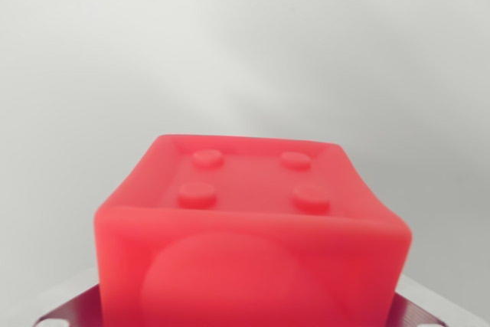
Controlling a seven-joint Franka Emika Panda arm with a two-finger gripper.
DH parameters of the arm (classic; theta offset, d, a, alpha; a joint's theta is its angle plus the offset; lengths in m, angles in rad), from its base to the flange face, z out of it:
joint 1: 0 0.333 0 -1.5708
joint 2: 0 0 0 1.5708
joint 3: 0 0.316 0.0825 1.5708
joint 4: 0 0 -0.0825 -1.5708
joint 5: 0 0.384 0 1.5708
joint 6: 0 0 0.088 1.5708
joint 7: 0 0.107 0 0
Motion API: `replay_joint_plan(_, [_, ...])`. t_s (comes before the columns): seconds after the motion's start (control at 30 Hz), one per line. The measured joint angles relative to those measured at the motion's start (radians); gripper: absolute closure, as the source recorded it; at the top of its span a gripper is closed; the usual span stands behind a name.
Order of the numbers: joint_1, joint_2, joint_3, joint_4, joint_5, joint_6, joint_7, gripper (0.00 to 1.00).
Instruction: Destack cube
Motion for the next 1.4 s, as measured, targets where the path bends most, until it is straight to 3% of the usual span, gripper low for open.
replay_joint_plan(0.77, [0.000,0.149,0.001,0.024,0.000,0.122,-0.002,1.00])
replay_joint_plan(1.4, [-0.002,0.218,0.004,0.044,0.000,0.174,-0.003,1.00])
